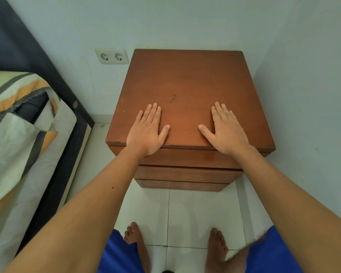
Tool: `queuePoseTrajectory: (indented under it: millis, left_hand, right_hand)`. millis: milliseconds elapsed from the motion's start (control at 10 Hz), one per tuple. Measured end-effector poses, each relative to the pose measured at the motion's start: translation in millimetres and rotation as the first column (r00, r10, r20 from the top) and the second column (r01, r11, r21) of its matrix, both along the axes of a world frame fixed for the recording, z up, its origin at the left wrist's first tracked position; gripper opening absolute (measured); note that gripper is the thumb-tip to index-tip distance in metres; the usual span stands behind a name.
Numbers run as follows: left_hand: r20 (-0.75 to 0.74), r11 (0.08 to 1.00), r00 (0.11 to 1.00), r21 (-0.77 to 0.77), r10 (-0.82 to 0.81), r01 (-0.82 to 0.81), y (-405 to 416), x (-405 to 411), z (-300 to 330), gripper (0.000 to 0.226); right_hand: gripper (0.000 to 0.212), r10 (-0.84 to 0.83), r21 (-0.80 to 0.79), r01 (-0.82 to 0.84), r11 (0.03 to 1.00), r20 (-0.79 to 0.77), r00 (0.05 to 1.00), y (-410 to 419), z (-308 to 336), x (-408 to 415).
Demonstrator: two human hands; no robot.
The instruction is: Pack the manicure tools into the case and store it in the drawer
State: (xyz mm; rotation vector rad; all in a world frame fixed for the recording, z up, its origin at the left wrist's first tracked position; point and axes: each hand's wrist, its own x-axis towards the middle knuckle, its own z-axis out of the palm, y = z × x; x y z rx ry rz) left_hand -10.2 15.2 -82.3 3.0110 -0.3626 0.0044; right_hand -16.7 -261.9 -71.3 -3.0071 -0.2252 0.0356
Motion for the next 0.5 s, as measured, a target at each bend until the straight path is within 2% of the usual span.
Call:
queuePoseTrajectory:
  millis: [100,300,400,500]
  left_hand:
    - [0.004,1.0,1.0,0.013,0.009,-0.009,-2,0,-4,0.08]
    - [-0.023,0.996,0.995,0.016,0.093,-0.093,-10,-14,-5,0.067]
    - [-0.044,0.984,0.983,-0.016,0.177,-0.178,-21,-28,7,0.066]
    - [-0.003,0.978,0.984,-0.111,0.178,-0.177,-35,-82,-4,0.071]
  right_hand:
    - [0.094,0.001,-0.014,-0.001,1.0,0.002,1.0,1,-2,-2]
    - [0.075,-0.011,0.017,0.01,1.0,0.011,1.0,4,-13,-36]
    - [0.069,-0.015,0.121,0.004,0.993,0.088,0.996,2,-11,-62]
    - [0.062,0.075,0.21,-0.118,0.971,0.203,0.976,4,-24,-119]
